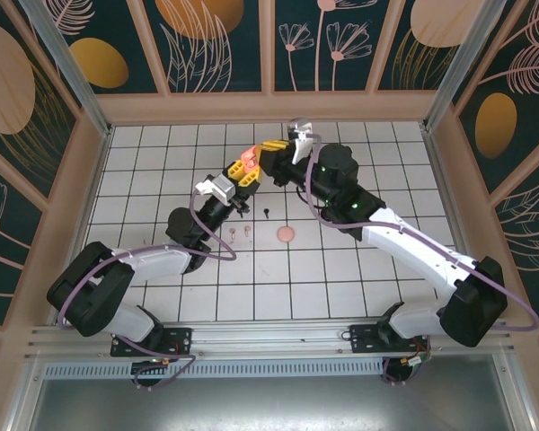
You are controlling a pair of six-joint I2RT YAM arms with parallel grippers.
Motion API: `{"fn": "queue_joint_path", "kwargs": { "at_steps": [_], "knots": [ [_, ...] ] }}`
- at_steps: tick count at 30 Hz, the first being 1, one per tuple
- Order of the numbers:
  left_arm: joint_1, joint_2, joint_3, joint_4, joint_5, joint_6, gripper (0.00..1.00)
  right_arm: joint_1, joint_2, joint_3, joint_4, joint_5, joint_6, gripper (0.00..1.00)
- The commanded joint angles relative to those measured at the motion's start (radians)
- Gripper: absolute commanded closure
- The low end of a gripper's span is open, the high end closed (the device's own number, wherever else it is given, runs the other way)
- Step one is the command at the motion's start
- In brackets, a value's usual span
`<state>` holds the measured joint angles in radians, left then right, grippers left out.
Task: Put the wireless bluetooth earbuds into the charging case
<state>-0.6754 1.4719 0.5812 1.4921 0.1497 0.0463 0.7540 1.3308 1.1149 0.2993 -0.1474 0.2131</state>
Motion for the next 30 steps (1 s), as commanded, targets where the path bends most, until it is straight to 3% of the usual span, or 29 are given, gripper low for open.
{"fn": "queue_joint_path", "kwargs": {
  "at_steps": [1,14,30],
  "knots": [
    [-0.007,-0.012,0.026,0.097,0.026,-0.021,1.0,0.027,0.006,-0.043,-0.032,0.008,-0.081,0.78],
    [-0.007,-0.01,0.031,0.097,0.019,-0.024,1.0,0.059,-0.005,-0.078,-0.07,0.014,-0.165,0.78],
    [-0.007,-0.001,0.037,0.094,0.019,-0.029,1.0,0.057,-0.012,-0.081,-0.087,0.066,-0.172,0.69]
  ]
}}
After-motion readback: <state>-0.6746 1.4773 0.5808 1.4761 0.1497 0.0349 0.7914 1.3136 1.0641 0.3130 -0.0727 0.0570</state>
